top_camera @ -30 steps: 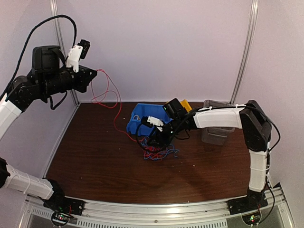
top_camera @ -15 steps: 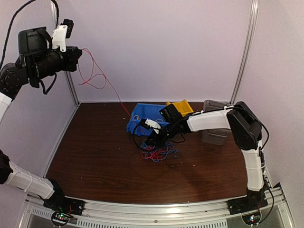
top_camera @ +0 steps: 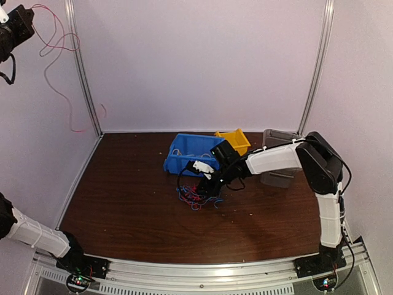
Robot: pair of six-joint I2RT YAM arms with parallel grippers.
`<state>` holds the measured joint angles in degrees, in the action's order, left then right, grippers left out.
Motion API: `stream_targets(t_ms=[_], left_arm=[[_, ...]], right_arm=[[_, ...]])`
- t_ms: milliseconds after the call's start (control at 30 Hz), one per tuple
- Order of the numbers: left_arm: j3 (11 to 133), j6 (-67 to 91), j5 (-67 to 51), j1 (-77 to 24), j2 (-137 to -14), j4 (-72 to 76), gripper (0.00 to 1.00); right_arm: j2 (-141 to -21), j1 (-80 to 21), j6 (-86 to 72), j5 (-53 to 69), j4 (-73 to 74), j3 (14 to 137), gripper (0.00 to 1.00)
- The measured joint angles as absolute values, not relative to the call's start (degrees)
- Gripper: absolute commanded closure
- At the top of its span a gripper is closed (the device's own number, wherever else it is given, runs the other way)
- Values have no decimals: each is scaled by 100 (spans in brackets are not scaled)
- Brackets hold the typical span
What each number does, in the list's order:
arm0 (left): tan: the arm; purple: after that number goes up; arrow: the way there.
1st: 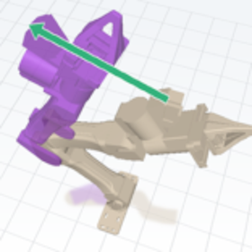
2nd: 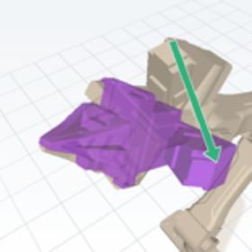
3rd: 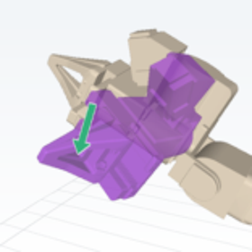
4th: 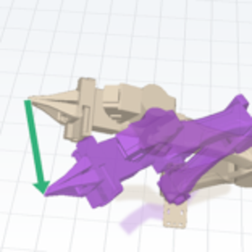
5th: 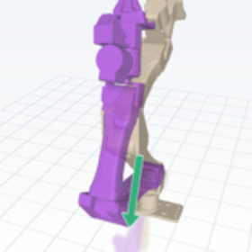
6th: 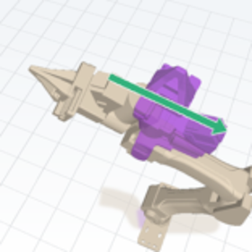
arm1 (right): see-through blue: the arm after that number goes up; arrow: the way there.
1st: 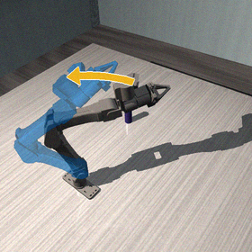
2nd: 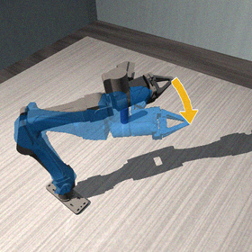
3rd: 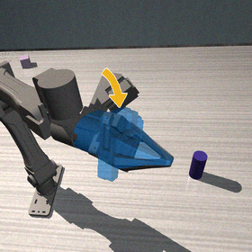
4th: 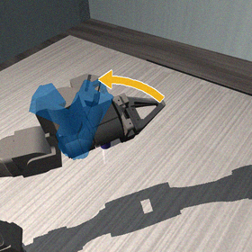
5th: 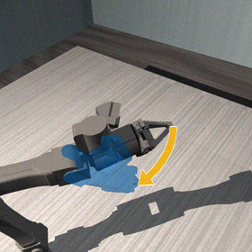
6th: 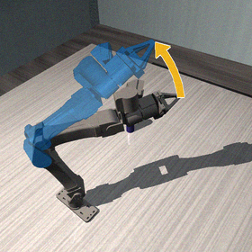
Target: Untangle the cables
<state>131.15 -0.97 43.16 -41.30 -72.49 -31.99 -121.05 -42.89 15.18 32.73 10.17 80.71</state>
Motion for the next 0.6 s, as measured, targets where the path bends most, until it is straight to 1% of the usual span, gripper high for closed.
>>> stream_targets(t_ms=[67,167,200,267,367,433,600], left_arm=[[13183,-158,4375,-4130,-7153,-2956,100],[13273,-202,4414,-4130,-7008,-2652,100],[13270,-202,4414,-4130,-6982,-2613,100],[13170,-178,4392,-4130,-6934,-2539,100],[12737,-45,4272,-4130,-6862,-2554,100],[12313,102,4150,-4130,-6836,-2600,100],[11142,414,3861,-4132,-6729,-2801,100]], right_arm=[[-12105,-4230,1553,3155,1166,7957,73],[-12009,-4130,1697,3057,1332,7752,77],[-11913,-4106,1756,3015,1382,7653,78],[-11640,-4053,1855,2980,1498,7400,85],[-11118,-4007,2016,2934,1719,7017,86],[-10707,-3977,2130,2899,1868,6803,83],[-9887,-3942,2440,2958,2220,6554,67]])
